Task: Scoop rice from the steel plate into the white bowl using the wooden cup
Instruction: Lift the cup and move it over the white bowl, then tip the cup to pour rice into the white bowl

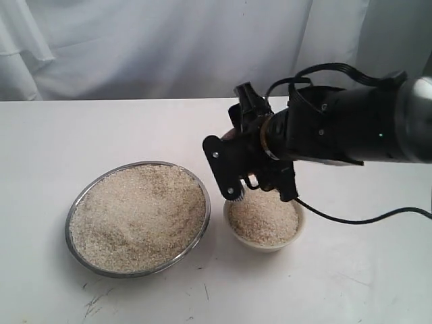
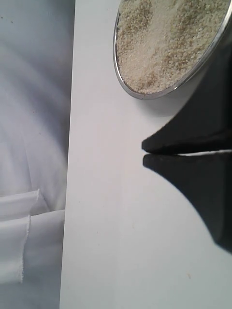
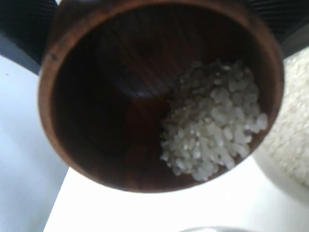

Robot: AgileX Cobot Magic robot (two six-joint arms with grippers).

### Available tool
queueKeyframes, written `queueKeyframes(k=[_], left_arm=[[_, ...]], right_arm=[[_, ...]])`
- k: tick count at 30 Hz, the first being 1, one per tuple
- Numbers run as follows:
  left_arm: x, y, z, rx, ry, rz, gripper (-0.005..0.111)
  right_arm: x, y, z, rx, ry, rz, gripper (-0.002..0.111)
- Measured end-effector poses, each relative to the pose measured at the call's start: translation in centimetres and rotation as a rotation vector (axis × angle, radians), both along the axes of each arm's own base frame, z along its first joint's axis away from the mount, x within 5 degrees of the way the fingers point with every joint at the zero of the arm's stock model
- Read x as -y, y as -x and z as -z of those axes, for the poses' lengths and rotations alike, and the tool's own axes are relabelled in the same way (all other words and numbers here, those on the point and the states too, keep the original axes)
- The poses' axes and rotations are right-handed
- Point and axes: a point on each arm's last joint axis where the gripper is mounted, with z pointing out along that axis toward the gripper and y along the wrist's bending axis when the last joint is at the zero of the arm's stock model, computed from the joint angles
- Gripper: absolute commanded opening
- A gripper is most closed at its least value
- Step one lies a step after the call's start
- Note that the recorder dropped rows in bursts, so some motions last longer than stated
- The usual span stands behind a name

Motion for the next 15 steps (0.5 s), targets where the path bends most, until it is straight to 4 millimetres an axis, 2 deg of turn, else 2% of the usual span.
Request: queueKeyframes(k=[3, 9, 15], left_arm=[[0.0, 0.0, 0.0, 0.0, 0.0, 0.0, 0.0], [0.0, 0.0, 0.0, 0.0, 0.0, 0.0, 0.0], [0.0, 0.0, 0.0, 0.0, 0.0, 0.0, 0.0]], right_arm=[[1.6, 0.6, 1.0, 0.003, 0.072, -0.021, 0.0], [2.4, 0.8, 1.8, 0.05, 0.174, -0.083, 0.0], [2.5, 0.5, 1.4, 0.155, 0.254, -0.104, 0.0]])
